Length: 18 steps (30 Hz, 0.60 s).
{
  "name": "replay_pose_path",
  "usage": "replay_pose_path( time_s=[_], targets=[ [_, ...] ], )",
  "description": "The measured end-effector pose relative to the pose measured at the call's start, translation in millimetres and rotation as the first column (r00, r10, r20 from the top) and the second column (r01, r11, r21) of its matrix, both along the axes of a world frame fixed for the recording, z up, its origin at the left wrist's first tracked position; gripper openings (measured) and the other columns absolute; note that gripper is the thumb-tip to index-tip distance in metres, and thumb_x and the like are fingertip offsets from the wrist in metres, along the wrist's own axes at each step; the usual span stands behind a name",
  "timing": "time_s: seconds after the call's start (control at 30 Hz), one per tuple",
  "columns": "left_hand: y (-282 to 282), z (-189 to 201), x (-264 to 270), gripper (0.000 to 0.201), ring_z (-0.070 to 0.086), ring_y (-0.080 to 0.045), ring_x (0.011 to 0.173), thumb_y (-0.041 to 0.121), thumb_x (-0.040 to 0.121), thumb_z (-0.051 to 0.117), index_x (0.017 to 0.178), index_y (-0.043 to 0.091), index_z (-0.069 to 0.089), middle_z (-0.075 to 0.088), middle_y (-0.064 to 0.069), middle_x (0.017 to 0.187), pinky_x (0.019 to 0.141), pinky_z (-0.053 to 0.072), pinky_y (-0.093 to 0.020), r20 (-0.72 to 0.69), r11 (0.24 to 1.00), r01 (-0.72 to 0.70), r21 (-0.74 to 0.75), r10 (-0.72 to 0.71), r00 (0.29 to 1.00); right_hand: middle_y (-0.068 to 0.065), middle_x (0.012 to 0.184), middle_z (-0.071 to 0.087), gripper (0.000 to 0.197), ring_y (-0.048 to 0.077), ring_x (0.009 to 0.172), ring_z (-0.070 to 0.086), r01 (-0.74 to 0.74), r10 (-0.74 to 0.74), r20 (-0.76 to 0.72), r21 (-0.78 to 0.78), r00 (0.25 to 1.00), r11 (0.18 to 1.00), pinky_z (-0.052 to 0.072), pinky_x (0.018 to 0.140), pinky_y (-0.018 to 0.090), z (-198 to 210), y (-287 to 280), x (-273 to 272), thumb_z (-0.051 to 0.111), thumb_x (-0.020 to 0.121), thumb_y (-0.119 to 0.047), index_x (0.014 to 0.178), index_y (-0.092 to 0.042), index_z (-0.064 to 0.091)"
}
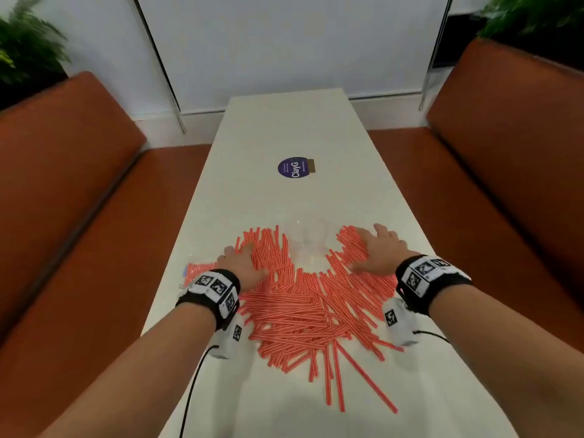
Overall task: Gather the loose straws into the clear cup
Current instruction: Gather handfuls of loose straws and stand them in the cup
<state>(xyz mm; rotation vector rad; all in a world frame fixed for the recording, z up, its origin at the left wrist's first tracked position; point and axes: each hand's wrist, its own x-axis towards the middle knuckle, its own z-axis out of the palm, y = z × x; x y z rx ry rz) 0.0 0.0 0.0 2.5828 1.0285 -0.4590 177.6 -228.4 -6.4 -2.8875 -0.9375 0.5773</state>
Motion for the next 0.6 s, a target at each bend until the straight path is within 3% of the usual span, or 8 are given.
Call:
replay_pose_path(
  time_s=[0.13,0.3,0.5,0.6],
  targets=[
    [-0.7,-6.2,4.8,0.069,0.014,-0.043,0.146,0.054,0.091,0.048,0.152,0.041,0.017,0.01,-0.016,0.161,0.116,0.025,-0.056,-0.077,0.995,0.099,-0.004,-0.099,0.992,0.008,0.16,0.006,0.084,0.038,0.143,0.015,-0.03,0.03,-0.014,-0.047,0.999,0.998,0.022,0.113,0.055,-7.1,-1.3,7.2,0.051,0.081,-0.065,0.148,-0.038,0.007],
    [-22.8,-9.0,1.6,0.06,0.017,-0.042,0.145,0.036,0.096,0.045,0.152,0.026,0.026,0.015,-0.02,0.159,0.117,0.024,-0.05,-0.051,0.979,0.202,-0.021,-0.203,0.978,0.006,0.155,0.022,0.058,0.033,0.135,0.028,-0.109,0.108,0.08,0.009,0.991,0.994,0.031,0.11,0.051,-23.0,-11.7,-12.5,0.036,0.096,-0.043,0.147,-0.023,0.019],
    [-48.2,-8.0,-6.3,0.054,0.025,-0.036,0.14,0.028,0.097,0.048,0.148,0.018,0.034,0.024,-0.017,0.153,0.114,0.03,-0.044,0.024,0.976,0.21,-0.066,-0.208,0.978,0.014,0.145,0.032,0.053,0.032,0.123,0.035,-0.175,0.175,0.124,-0.01,0.977,0.984,0.038,0.101,0.045,-26.7,-10.4,-48.6,0.038,0.096,-0.023,0.145,-0.012,0.022],
    [-48.8,-2.6,-1.4,0.057,0.032,-0.035,0.139,0.028,0.095,0.052,0.148,0.018,0.033,0.02,-0.017,0.152,0.114,0.035,-0.042,0.097,0.979,0.179,-0.097,-0.169,0.981,0.015,0.139,0.039,0.049,0.032,0.122,0.038,-0.156,0.154,0.106,0.008,0.982,0.988,0.037,0.1,0.049,-18.1,-2.4,-57.3,0.037,0.097,-0.033,0.139,-0.01,0.027]
  ],
)
